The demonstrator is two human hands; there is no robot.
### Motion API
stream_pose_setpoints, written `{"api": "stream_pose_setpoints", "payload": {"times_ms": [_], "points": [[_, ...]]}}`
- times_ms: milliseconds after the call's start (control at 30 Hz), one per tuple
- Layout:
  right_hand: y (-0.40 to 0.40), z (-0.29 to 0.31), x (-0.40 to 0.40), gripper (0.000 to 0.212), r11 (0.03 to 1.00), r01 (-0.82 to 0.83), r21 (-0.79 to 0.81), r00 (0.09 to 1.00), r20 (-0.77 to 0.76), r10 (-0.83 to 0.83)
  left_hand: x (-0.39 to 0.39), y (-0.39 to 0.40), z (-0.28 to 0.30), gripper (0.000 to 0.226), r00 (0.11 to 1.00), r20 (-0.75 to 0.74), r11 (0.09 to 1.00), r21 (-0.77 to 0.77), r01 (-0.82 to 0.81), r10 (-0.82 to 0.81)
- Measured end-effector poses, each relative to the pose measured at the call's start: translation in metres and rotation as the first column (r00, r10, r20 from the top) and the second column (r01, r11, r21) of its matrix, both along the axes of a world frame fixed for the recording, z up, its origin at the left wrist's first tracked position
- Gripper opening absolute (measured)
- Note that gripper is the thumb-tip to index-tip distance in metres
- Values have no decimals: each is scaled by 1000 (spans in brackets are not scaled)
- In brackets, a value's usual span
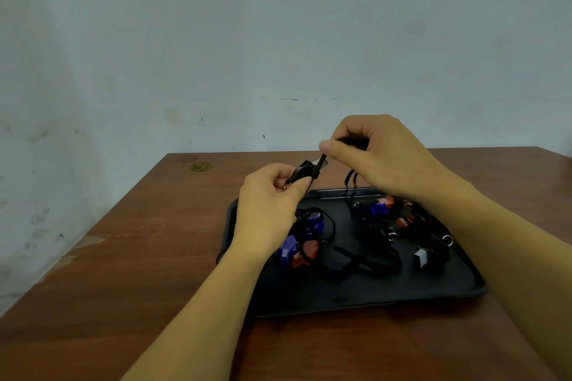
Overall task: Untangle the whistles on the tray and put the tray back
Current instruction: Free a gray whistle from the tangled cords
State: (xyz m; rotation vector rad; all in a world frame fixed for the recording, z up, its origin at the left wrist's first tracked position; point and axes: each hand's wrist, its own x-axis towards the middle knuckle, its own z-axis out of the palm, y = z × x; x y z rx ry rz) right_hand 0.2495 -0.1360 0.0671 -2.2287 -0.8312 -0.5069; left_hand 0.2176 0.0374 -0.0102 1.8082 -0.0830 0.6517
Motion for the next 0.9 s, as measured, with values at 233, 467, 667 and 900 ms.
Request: {"api": "stream_pose_setpoints", "payload": {"times_ms": [233, 467, 667, 900], "points": [[5, 3, -1, 16, 979, -146, 142, 979, -119, 164, -6, -2, 4, 14, 999, 28, 968, 250, -30, 23], [17, 29, 29, 19, 673, -2, 740, 869, -332, 368, -9, -4, 2, 18, 994, -70, 887, 450, 103, -80], [27, 4, 64, 9, 958, 133, 255, 949, -310, -50, -5, -1, -3, 17, 971, -151, 957, 199, 213, -185], [15, -44, 45, 42, 944, -46, 326, 875, -443, 195, -2, 1, -1, 17, 959, -118, 965, -61, 253, -259]]}}
